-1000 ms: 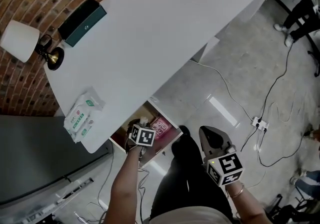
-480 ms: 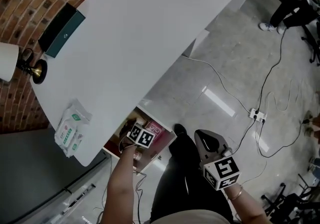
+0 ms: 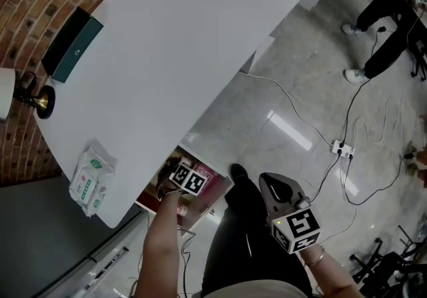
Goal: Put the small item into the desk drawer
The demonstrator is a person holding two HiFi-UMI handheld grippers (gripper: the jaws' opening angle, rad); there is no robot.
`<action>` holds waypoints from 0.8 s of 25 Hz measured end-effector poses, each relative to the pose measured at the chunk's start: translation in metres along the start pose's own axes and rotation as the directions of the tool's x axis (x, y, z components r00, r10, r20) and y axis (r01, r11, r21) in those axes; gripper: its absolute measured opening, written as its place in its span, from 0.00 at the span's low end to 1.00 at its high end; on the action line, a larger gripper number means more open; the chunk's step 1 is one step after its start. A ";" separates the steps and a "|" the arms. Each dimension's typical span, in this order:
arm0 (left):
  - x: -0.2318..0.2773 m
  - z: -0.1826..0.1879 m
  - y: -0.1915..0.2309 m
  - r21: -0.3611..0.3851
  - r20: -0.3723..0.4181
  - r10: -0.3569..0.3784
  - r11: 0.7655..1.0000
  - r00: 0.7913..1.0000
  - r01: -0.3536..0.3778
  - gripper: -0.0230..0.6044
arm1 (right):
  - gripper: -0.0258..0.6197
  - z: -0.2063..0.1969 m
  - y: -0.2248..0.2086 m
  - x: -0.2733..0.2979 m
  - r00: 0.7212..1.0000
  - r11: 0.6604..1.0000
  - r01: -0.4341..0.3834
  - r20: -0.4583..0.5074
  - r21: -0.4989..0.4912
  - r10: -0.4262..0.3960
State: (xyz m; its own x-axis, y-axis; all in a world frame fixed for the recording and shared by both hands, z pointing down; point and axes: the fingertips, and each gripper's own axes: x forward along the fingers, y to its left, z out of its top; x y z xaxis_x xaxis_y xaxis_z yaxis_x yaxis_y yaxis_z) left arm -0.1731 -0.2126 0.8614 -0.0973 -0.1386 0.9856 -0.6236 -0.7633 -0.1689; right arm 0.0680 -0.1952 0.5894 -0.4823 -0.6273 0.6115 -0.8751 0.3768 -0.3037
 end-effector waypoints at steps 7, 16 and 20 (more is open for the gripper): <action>-0.021 -0.003 0.007 -0.135 0.051 -0.006 0.991 0.999 0.013 0.44 | 0.05 0.011 0.009 0.003 1.000 1.000 -0.025 -0.007 -0.015 0.025; -0.104 -0.005 0.023 -0.415 0.277 0.073 0.908 0.958 0.050 0.42 | 0.05 0.036 0.048 0.005 0.995 0.991 -0.102 0.010 -0.090 0.103; -0.148 -0.018 0.026 -0.518 0.351 0.138 0.853 0.926 0.069 0.40 | 0.05 0.047 0.070 -0.001 0.990 0.982 -0.134 0.024 -0.131 0.139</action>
State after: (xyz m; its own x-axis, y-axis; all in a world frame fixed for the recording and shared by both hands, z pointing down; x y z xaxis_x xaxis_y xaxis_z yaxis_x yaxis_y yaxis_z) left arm -0.1883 -0.2004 0.7114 0.0964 -0.4555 0.8850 -0.9401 -0.3337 -0.0693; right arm 0.0056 -0.2002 0.5327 -0.5999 -0.5852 0.5456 -0.7894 0.5439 -0.2845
